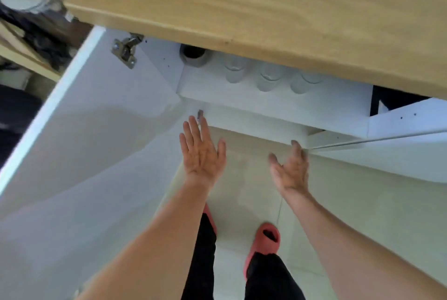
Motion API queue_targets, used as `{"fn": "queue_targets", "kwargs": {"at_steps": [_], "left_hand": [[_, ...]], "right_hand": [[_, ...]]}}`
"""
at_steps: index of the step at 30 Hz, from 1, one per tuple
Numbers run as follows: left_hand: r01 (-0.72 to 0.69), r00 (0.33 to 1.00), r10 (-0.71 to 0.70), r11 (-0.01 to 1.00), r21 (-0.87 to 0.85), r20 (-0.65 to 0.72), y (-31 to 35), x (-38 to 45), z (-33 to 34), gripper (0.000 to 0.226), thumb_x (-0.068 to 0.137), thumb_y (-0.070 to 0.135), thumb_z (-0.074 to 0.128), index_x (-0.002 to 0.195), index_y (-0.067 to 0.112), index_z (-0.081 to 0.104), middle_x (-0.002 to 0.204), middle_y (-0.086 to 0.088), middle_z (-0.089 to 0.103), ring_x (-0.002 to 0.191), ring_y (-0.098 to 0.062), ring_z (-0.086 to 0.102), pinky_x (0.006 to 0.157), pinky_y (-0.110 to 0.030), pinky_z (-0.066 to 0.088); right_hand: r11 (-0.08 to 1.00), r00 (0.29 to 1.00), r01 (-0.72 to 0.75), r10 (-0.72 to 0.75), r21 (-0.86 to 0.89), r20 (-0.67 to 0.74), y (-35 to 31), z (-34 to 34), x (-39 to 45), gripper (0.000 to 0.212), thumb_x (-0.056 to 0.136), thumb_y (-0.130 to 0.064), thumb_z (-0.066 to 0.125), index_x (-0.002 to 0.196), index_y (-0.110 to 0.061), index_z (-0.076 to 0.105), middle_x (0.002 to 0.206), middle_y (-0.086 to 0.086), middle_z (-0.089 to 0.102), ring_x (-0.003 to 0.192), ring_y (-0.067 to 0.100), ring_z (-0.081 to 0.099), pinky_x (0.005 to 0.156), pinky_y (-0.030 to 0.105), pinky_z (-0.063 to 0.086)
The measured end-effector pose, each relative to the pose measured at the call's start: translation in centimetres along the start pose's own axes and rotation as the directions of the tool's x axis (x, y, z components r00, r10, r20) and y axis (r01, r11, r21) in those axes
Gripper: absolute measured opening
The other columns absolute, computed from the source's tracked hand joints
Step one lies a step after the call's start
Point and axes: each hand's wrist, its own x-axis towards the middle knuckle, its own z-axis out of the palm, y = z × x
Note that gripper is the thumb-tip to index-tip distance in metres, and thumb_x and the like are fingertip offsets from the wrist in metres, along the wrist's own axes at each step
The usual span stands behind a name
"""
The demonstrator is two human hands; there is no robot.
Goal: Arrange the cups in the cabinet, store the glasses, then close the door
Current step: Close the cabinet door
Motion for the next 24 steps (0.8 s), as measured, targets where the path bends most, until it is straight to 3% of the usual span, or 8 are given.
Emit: {"fn": "queue_targets", "kwargs": {"at_steps": [3, 6, 9, 12, 14, 16, 20, 24], "left_hand": [[0.105, 0.994, -0.105, 0.994, 0.019, -0.025, -3.0, -5.4, -2.0, 0.072, 0.099, 0.049, 0.023, 0.154, 0.010, 0.000, 0.162, -0.018, -0.007, 0.149, -0.034, -0.004, 0.122, -0.046, 0.002], [0.201, 0.976, -0.198, 0.979, 0.021, -0.093, -5.8, -11.1, -4.8, 0.069, 0.098, 0.045, 0.033, 0.154, 0.011, 0.012, 0.161, -0.020, -0.002, 0.149, -0.036, 0.001, 0.120, -0.048, 0.006], [0.316, 0.926, -0.320, 0.947, -0.052, -0.200, -9.0, -16.5, -8.3, 0.062, 0.095, 0.031, 0.048, 0.150, 0.012, 0.030, 0.159, -0.022, 0.014, 0.146, -0.039, 0.016, 0.117, -0.053, 0.016], [0.318, 0.895, -0.313, 0.947, -0.038, -0.316, -11.8, -21.9, -11.4, 0.060, 0.084, 0.013, 0.063, 0.142, 0.015, 0.046, 0.155, -0.022, 0.027, 0.142, -0.042, 0.027, 0.114, -0.056, 0.023], [0.315, 0.859, -0.308, 0.948, -0.053, -0.408, -13.7, -24.6, -13.0, 0.061, 0.079, 0.007, 0.066, 0.138, 0.016, 0.050, 0.155, -0.021, 0.030, 0.143, -0.041, 0.027, 0.113, -0.055, 0.025], [0.393, 0.775, -0.413, 0.908, -0.147, -0.478, -15.6, -26.3, -14.3, 0.062, 0.082, 0.009, 0.063, 0.141, 0.015, 0.046, 0.156, -0.021, 0.026, 0.145, -0.041, 0.023, 0.115, -0.053, 0.022], [0.566, 0.610, -0.672, 0.740, -0.363, -0.419, -19.4, -27.9, -15.3, 0.061, 0.093, 0.020, 0.050, 0.150, 0.016, 0.028, 0.160, -0.020, 0.012, 0.147, -0.039, 0.012, 0.119, -0.051, 0.012], [0.637, 0.595, -0.747, 0.663, -0.394, -0.296, -22.3, -29.3, -14.2, 0.056, 0.093, 0.022, 0.037, 0.147, 0.018, 0.026, 0.160, -0.015, 0.018, 0.147, -0.035, 0.013, 0.118, -0.052, 0.011]], "right_hand": [[0.981, 0.978, 0.125, -0.096, -0.151, 0.183, -1.5, -0.6, -6.4, 0.070, 0.094, -0.044, 0.053, 0.151, -0.013, 0.027, 0.152, 0.013, 0.036, 0.136, 0.033, 0.040, 0.111, 0.042, 0.034], [0.911, 0.891, 0.366, -0.284, -0.192, 0.354, -4.3, -1.1, -12.6, 0.071, 0.096, -0.049, 0.045, 0.153, -0.015, 0.021, 0.156, 0.007, 0.031, 0.139, 0.026, 0.037, 0.114, 0.038, 0.031], [0.748, 0.745, 0.621, -0.470, -0.235, 0.473, -7.8, -1.6, -16.5, 0.070, 0.099, -0.048, 0.040, 0.156, -0.016, 0.016, 0.160, 0.008, 0.025, 0.145, 0.025, 0.029, 0.118, 0.037, 0.026], [0.581, 0.601, 0.780, -0.594, -0.231, 0.536, -11.5, -2.1, -20.2, 0.069, 0.099, -0.048, 0.040, 0.156, -0.017, 0.017, 0.161, 0.011, 0.023, 0.147, 0.026, 0.026, 0.119, 0.037, 0.023], [0.485, 0.495, 0.855, -0.651, -0.185, 0.576, -13.8, -1.9, -22.8, 0.069, 0.097, -0.050, 0.042, 0.155, -0.019, 0.019, 0.162, 0.012, 0.022, 0.147, 0.028, 0.025, 0.120, 0.040, 0.023], [0.381, 0.389, 0.912, -0.692, -0.151, 0.607, -15.8, -1.2, -25.1, 0.070, 0.096, -0.052, 0.042, 0.155, -0.022, 0.021, 0.162, 0.012, 0.020, 0.147, 0.029, 0.026, 0.120, 0.042, 0.024], [0.194, 0.266, 0.964, -0.725, -0.182, 0.635, -18.1, 1.0, -29.0, 0.068, 0.098, -0.050, 0.039, 0.156, -0.025, 0.017, 0.165, 0.010, 0.013, 0.146, 0.032, 0.026, 0.119, 0.043, 0.021], [0.061, 0.183, 0.978, -0.721, -0.201, 0.668, -18.6, 3.2, -31.9, 0.070, 0.098, -0.048, 0.038, 0.157, -0.023, 0.010, 0.166, 0.012, 0.004, 0.146, 0.034, 0.024, 0.119, 0.044, 0.019]]}}
